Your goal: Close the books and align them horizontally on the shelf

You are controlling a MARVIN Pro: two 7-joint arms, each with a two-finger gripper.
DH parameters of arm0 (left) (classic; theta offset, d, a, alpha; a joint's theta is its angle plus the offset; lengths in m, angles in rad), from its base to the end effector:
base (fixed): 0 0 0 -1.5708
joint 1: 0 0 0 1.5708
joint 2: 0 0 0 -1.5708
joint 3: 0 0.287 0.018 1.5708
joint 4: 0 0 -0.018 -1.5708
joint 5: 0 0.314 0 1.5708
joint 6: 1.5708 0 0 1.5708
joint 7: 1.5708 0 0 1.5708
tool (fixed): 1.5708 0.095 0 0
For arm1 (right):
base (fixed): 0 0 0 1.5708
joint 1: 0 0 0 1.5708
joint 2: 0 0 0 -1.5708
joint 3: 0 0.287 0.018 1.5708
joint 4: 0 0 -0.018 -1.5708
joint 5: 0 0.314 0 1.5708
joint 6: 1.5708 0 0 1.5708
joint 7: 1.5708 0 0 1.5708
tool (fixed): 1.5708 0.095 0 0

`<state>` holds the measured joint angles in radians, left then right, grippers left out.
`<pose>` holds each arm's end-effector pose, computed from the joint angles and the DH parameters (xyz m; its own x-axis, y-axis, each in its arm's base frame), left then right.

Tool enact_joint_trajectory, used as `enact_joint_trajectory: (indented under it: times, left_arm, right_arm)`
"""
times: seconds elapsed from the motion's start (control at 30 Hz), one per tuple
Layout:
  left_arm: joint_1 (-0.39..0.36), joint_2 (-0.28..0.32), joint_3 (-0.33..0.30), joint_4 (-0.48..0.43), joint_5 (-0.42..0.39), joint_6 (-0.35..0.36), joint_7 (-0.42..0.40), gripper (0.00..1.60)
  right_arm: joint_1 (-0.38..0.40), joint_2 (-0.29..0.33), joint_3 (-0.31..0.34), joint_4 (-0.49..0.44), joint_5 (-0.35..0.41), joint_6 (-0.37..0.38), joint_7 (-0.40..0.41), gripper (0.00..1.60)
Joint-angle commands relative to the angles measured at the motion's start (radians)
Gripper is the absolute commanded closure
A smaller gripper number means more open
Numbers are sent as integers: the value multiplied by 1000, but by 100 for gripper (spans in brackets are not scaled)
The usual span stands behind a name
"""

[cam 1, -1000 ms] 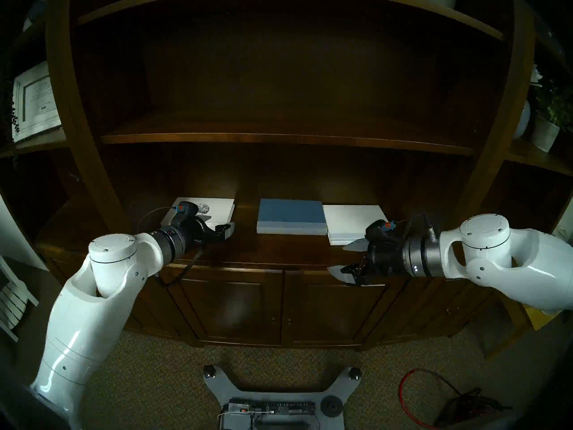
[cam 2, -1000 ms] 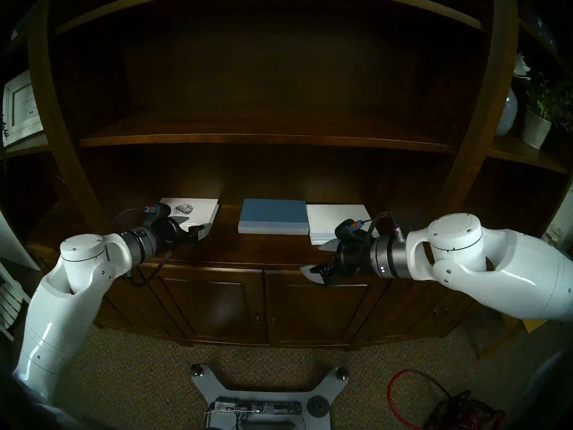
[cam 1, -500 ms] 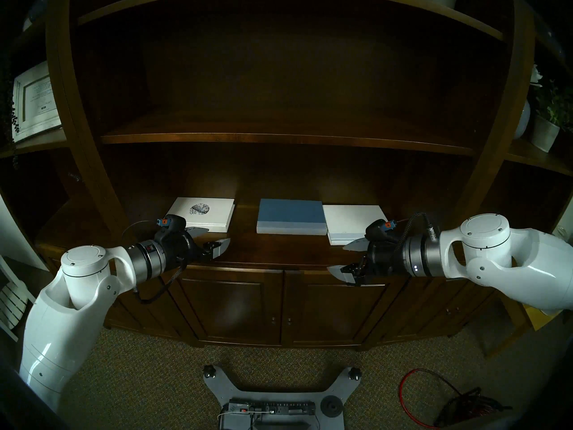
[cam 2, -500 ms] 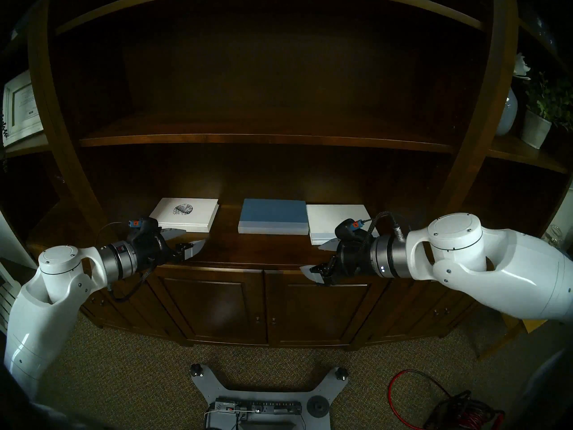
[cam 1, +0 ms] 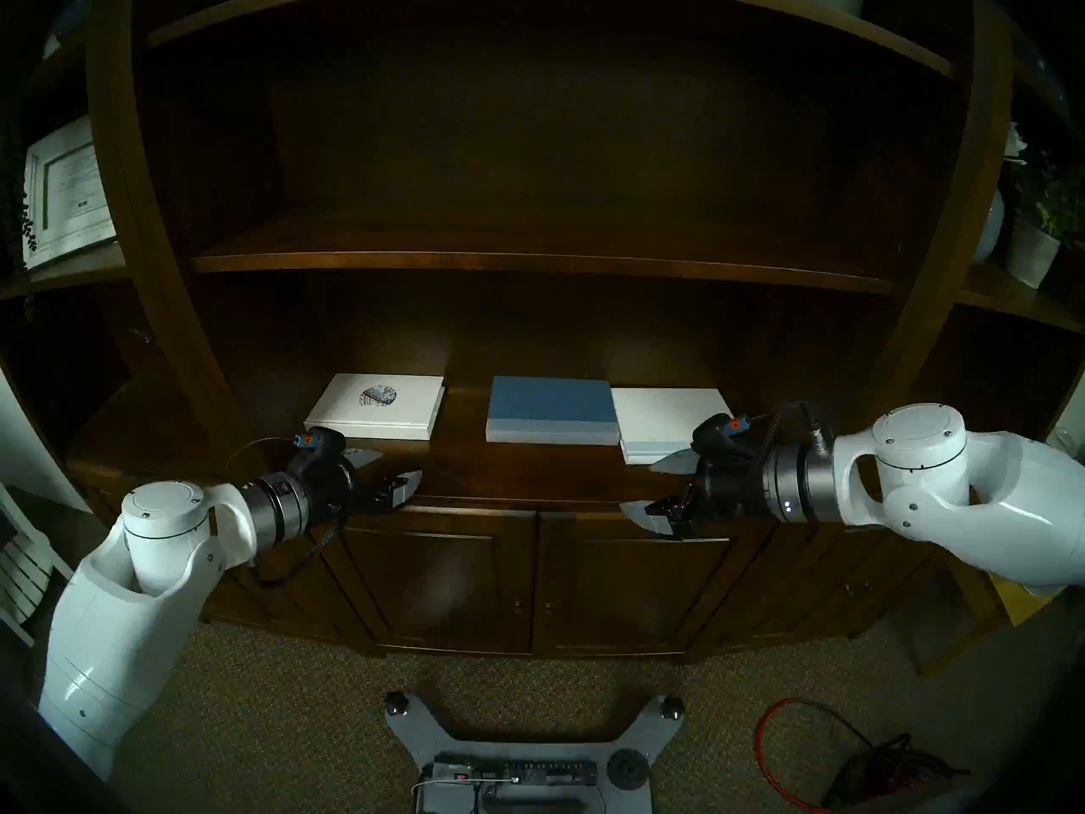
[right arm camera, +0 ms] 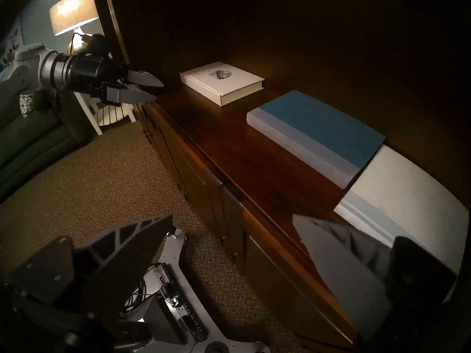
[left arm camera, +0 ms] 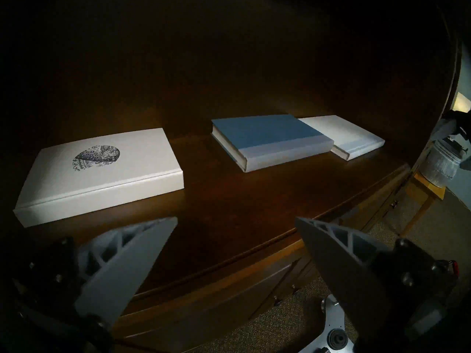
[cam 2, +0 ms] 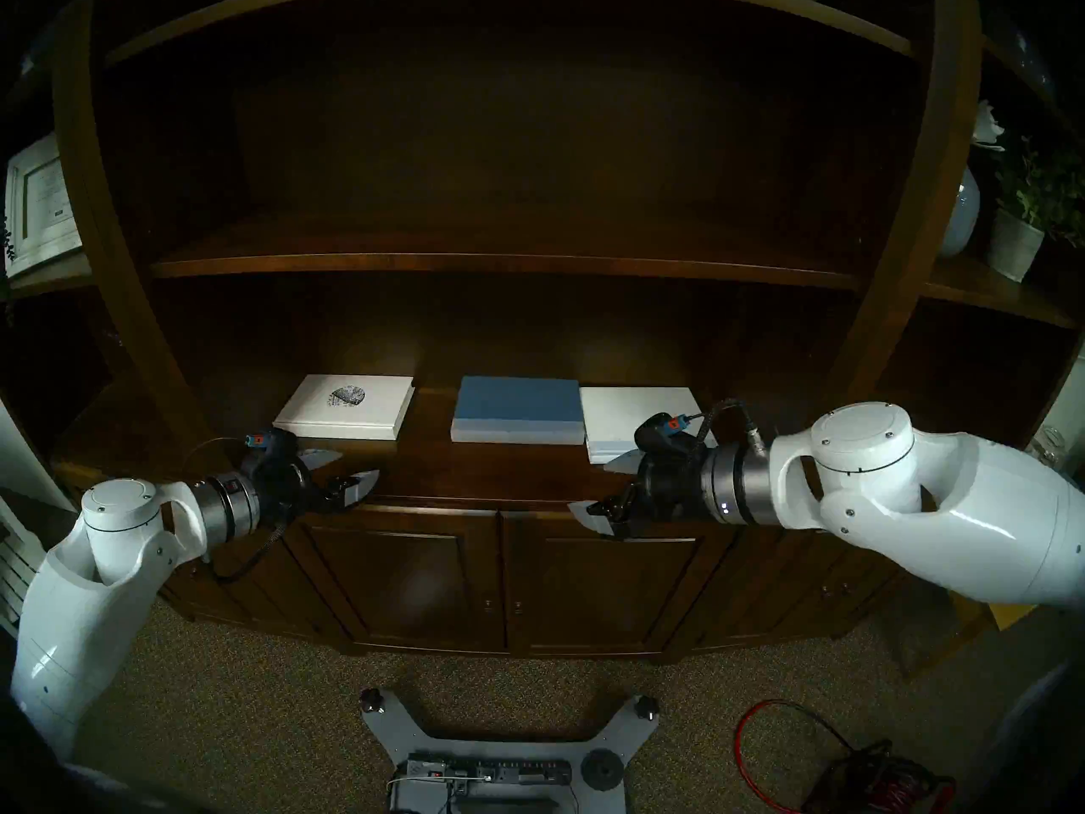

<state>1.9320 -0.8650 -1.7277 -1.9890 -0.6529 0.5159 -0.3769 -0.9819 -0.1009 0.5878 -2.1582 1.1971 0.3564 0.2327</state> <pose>0.3257 0.1072 -0.2459 0.4295 -0.1220 0.8948 -0.4683 -0.8773 0.1051 0.3179 -0.0404 -0.1768 0.4025 0.4354 0.8052 0.7880 -0.6125 -0.0627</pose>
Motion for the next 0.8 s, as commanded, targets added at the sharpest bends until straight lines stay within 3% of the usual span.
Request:
enact_joint_trajectory:
  times: [0.0,0.2,0.47,0.5,0.6,0.63,0.7,0.77]
  left_arm:
    - [-15,-26,0,-79,-19,10,16,0]
    - [1,-27,-7,-99,-16,23,26,0]
    - [0,-28,-6,-100,-17,26,31,0]
    - [1,-29,-6,-101,-17,26,32,0]
    - [1,-29,-6,-101,-16,27,33,0]
    - [0,-29,-6,-100,-16,27,33,0]
    - [0,-30,-6,-100,-16,27,32,0]
    - [0,-30,-6,-100,-16,27,31,0]
  right_arm:
    - [13,0,25,-2,2,-14,-2,0]
    - [27,-3,26,-11,5,15,-23,0]
    - [76,-139,50,39,59,178,-90,0]
    - [89,-164,43,48,92,231,-130,0]
    - [106,-220,38,63,117,272,-185,0]
    - [112,-204,31,54,130,269,-196,0]
    - [119,-264,36,86,148,302,-236,0]
    - [129,-259,25,92,171,305,-262,0]
